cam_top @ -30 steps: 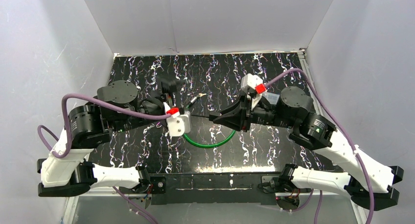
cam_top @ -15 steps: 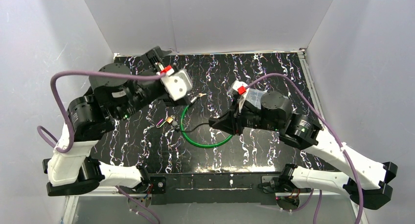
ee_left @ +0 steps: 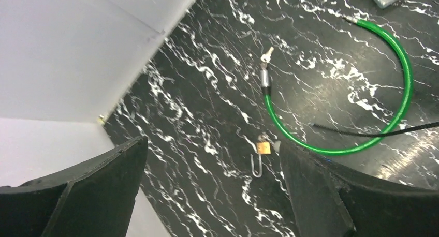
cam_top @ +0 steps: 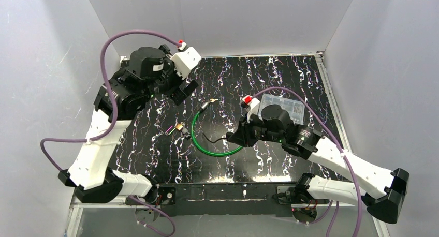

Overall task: Unlock with the key
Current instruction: Place the lock at the center of the board.

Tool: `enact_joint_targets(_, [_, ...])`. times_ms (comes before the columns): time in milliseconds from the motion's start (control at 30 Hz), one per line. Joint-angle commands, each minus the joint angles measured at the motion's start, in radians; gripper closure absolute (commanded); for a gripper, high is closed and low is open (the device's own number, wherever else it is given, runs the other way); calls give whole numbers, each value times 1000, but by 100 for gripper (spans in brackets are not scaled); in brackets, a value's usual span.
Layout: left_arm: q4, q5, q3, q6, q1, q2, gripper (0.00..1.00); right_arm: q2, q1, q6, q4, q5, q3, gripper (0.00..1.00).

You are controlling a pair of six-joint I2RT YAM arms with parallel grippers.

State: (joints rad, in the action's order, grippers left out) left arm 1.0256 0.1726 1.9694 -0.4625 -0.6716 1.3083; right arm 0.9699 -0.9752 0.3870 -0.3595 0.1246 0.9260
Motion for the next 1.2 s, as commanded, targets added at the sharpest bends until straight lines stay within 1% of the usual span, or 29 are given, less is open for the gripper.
enact_joint_targets(0, [102, -100, -21, 120, 98, 11, 2, -8, 26, 85, 142, 0, -59, 99])
enact_joint_targets(167, [76, -231, -143, 169, 275, 5, 2, 24, 41, 145, 172, 7, -127, 99])
enact_joint_targets(233, [41, -244, -222, 169, 321, -15, 2, 33, 48, 166, 176, 7, -150, 99])
enact_joint_targets(400, [-84, -230, -421, 129, 383, -97, 2, 71, 93, 214, 181, 21, -196, 99])
enact_joint_targets(533, [-99, -265, -464, 149, 443, -106, 2, 154, 174, 246, 223, 103, -201, 99])
enact_joint_targets(633, [-100, -277, -488, 154, 464, -112, 2, 247, 211, 237, 237, 148, -155, 99])
enact_joint_targets(800, [-130, -279, -545, 164, 483, -156, 2, 404, 237, 239, 214, 197, -100, 99])
enact_joint_targets(900, [-152, -289, -600, 178, 500, -180, 2, 443, 240, 251, 215, 197, -99, 98])
enact_joint_targets(967, [-173, -297, -657, 180, 515, -194, 2, 444, 240, 252, 217, 188, -101, 89])
enact_joint_targets(1000, [-183, -299, -679, 179, 523, -200, 2, 441, 239, 250, 215, 184, -100, 83])
enact_joint_targets(1067, [-202, -314, -716, 181, 541, -207, 2, 445, 240, 235, 189, 164, -85, 67])
enact_joint_targets(1133, [-227, -322, -752, 179, 556, -212, 2, 453, 241, 218, 162, 140, -64, 45])
enact_joint_targets(1167, [-239, -322, -767, 180, 562, -210, 2, 457, 241, 212, 148, 126, -51, 35])
